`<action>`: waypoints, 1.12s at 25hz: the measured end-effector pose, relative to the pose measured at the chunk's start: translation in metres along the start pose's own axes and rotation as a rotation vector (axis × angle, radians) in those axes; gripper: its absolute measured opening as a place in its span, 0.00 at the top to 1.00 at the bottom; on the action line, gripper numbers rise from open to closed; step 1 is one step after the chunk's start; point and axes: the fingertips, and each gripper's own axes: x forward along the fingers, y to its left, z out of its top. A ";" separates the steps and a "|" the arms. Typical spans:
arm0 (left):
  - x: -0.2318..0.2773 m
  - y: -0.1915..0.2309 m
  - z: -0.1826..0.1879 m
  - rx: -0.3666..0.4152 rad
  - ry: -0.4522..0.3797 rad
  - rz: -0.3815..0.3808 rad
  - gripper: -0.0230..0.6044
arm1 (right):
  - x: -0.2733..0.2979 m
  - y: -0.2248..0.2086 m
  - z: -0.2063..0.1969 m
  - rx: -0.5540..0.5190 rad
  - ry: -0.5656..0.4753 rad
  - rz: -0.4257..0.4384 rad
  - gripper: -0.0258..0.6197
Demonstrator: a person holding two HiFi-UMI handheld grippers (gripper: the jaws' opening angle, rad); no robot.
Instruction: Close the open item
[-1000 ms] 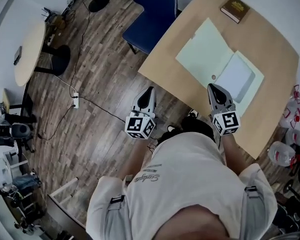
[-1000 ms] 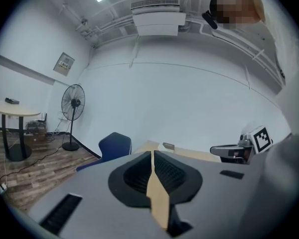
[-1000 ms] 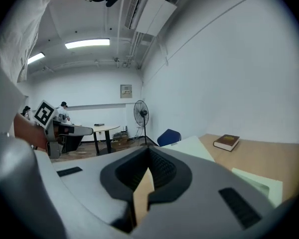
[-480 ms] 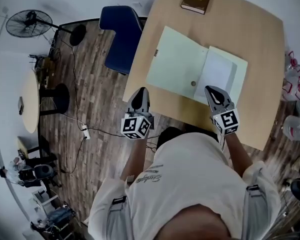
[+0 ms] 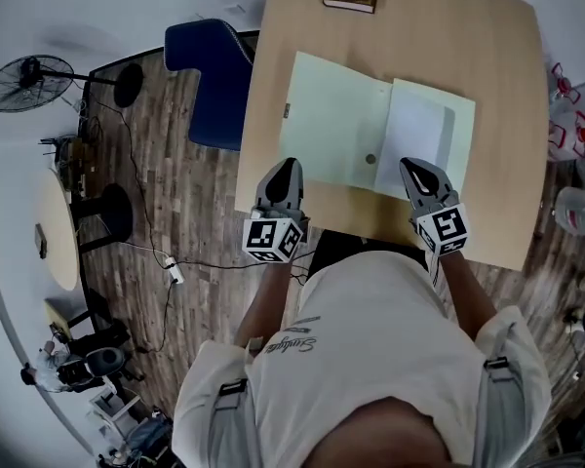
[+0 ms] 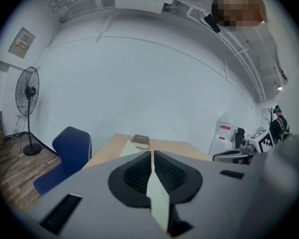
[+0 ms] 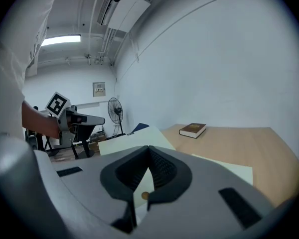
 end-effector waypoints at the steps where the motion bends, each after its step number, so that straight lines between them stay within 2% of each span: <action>1: 0.002 0.001 -0.003 -0.011 0.002 -0.019 0.92 | 0.004 0.005 0.001 -0.005 0.009 -0.007 0.97; 8: 0.007 0.012 -0.014 -0.083 0.034 -0.155 0.92 | 0.027 0.040 0.043 -0.032 -0.028 -0.074 0.97; 10: 0.014 0.025 -0.004 -0.101 0.011 -0.160 0.92 | 0.036 0.048 0.049 -0.054 -0.027 -0.071 0.97; 14: 0.024 0.067 0.008 -0.086 -0.012 -0.148 0.92 | 0.046 0.061 0.052 -0.062 -0.017 -0.095 0.97; 19: 0.039 0.125 -0.010 -0.065 0.063 -0.115 0.92 | 0.043 0.063 0.040 0.032 -0.004 -0.182 0.97; 23: 0.052 0.146 -0.024 -0.067 0.103 -0.120 0.92 | 0.042 0.056 0.043 0.043 0.006 -0.218 0.97; 26: 0.067 0.151 -0.042 -0.072 0.132 -0.162 0.92 | 0.042 0.050 0.047 0.042 0.007 -0.243 0.97; 28: 0.075 0.149 -0.056 -0.081 0.142 -0.233 0.92 | 0.045 0.051 0.049 0.028 0.011 -0.252 0.97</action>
